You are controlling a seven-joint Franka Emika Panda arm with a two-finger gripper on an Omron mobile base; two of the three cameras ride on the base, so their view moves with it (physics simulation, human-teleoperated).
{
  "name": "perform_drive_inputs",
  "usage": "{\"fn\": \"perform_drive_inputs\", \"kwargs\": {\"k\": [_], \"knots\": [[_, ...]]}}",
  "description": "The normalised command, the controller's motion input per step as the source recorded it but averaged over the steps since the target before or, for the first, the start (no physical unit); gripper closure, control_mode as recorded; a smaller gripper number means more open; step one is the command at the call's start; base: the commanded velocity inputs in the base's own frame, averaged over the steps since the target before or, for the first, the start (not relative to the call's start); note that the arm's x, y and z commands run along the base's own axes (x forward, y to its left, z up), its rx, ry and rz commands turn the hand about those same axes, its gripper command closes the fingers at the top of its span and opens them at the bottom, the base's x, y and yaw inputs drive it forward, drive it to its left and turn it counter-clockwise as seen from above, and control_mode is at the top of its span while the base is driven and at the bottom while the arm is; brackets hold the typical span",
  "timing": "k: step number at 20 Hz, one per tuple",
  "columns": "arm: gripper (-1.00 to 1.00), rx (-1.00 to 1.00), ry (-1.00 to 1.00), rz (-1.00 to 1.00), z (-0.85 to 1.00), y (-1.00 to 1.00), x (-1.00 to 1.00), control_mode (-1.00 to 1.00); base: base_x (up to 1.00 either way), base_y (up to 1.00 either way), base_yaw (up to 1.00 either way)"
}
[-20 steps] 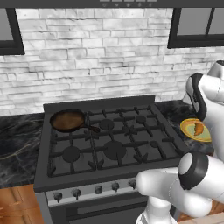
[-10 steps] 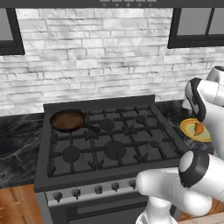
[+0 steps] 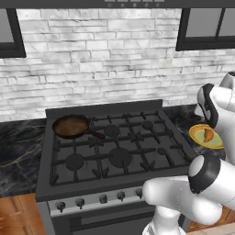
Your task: Pick the croissant and place it on the pan. Then turn on the stove to warm the croissant.
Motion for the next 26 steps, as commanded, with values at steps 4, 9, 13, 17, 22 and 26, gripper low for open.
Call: {"fn": "perform_drive_inputs", "kwargs": {"k": [4,9,13,17,22,26], "knots": [[-1.0,0.0,0.0,0.0,-0.09,-0.32,0.0,-1.0,0.0,0.0,0.0],[-1.0,0.0,0.0,0.0,-0.12,-0.36,0.0,-1.0,0.0,0.0,0.0],[-1.0,0.0,0.0,0.0,-0.18,-0.3,0.0,-1.0,0.0,0.0,0.0],[-1.0,0.0,0.0,0.0,-0.22,-0.15,0.0,-1.0,0.0,0.0,0.0],[-1.0,0.0,0.0,0.0,-0.22,-0.09,0.0,-1.0,0.0,0.0,0.0],[-1.0,0.0,0.0,0.0,-0.21,-0.04,0.0,-1.0,0.0,0.0,0.0]]}}
